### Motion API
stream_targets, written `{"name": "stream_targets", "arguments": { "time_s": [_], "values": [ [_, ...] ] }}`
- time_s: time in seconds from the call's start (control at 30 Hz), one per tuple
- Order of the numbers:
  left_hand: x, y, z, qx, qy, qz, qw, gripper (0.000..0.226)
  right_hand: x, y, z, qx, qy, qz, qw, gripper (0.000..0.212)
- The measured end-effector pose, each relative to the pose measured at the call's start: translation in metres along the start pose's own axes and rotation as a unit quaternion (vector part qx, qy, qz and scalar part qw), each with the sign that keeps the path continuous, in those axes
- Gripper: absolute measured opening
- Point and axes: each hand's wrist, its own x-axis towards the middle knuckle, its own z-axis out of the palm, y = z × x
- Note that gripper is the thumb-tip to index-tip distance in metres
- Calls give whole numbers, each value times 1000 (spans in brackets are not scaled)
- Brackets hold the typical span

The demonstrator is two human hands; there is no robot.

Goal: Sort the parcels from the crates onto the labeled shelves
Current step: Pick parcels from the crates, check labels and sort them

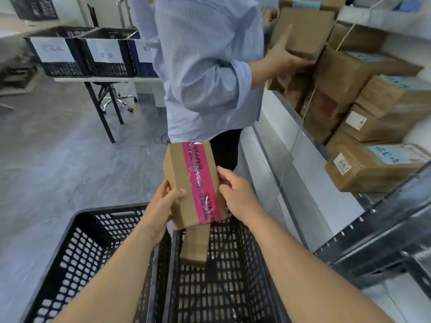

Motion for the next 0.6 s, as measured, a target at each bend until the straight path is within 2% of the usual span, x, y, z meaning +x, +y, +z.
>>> {"name": "stream_targets", "arguments": {
  "time_s": [0.13, 0.2, 0.3, 0.37, 0.5, 0.53, 0.6],
  "values": [
    [-6, -5, 0, -76, 20, 8, 997, 32, -2, -5, -3, 21, -19, -10, 1000, 48],
    [-7, -5, 0, -90, 38, 5, 995, 31, -5, -5, -3, 22, -26, -11, 999, 48],
    [-11, -4, 1, -52, 40, 16, 998, 36, -12, -8, -3, 6, -29, -19, 999, 46],
    [-13, -2, 3, -22, 22, 19, 999, 54, -17, -14, -1, -1, -34, -28, 999, 45],
    [-4, 0, 7, 25, 56, 0, 998, 120, -23, -28, 8, -25, -52, -61, 996, 55],
    [-1, 0, 7, 35, 74, -4, 997, 132, -23, -30, 10, -31, -60, -64, 996, 58],
    [3, 0, 5, 57, 109, 3, 992, 139, -22, -32, 12, -42, -71, -61, 995, 61]
  ]
}}
